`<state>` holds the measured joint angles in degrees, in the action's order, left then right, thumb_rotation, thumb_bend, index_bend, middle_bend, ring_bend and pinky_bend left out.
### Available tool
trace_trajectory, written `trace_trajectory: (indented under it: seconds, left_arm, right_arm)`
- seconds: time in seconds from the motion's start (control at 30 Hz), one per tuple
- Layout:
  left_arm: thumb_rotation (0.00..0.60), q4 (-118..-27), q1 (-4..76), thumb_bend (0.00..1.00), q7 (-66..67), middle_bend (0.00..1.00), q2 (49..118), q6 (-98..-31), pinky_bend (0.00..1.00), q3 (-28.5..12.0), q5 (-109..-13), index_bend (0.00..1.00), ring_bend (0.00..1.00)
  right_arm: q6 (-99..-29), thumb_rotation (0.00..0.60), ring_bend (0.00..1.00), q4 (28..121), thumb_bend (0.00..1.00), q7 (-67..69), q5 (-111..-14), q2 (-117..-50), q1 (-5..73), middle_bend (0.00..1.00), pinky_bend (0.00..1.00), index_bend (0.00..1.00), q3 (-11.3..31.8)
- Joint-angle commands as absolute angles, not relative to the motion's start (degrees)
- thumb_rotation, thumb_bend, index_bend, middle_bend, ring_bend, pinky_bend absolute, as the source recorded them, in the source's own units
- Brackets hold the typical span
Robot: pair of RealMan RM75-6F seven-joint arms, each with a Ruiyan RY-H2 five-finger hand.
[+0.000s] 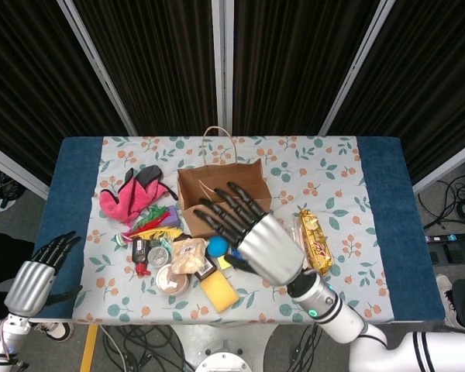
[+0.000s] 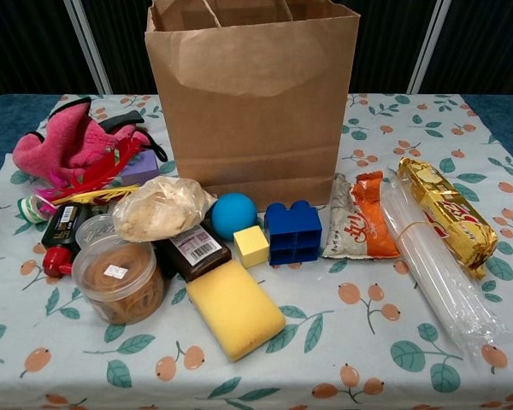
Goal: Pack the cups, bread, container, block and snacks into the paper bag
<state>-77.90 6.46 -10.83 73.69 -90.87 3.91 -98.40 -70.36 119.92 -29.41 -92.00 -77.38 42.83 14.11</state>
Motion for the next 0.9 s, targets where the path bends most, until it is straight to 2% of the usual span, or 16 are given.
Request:
trace_trajectory:
  seconds: [0.03,0.37,0.67,0.9]
  left_arm:
    - [0.600,-77.75,6.35,0.19,-10.82,0.17,73.75,-90.77,0.24,4.12,-98.47,0.14,0.13]
    - [0.600,-76.82,5.67,0.19,-11.95,0.17,73.98,-90.19,0.24,4.65,-97.53,0.14,0.13]
    - [0.600,-75.40,5.54,0.19,-13.51,0.17,74.65,-89.84,0.24,4.68,-97.10,0.14,0.13]
    - [0.600,-74.32,5.79,0.19,-15.00,0.17,75.13,-89.48,0.24,4.42,-96.80,0.14,0.13]
  right_arm:
    - [-63.08,0.600,0.00,120.37,0.00,-34.86,-93.79,-79.15,45.20,0.11,0.00,0.04,10.18]
    - [-51.61,0.600,0.00,106.34,0.00,-44.27,-79.23,-89.56,51.65,0.11,0.00,0.05,11.32]
    - [-49.75,0.600,0.00,98.41,0.00,-47.08,-68.89,-96.47,55.03,0.11,0.00,0.05,12.52]
    - [-49.86,0.600,0.00,95.37,0.00,-47.86,-65.97,-98.90,56.98,0.11,0.00,0.05,12.01]
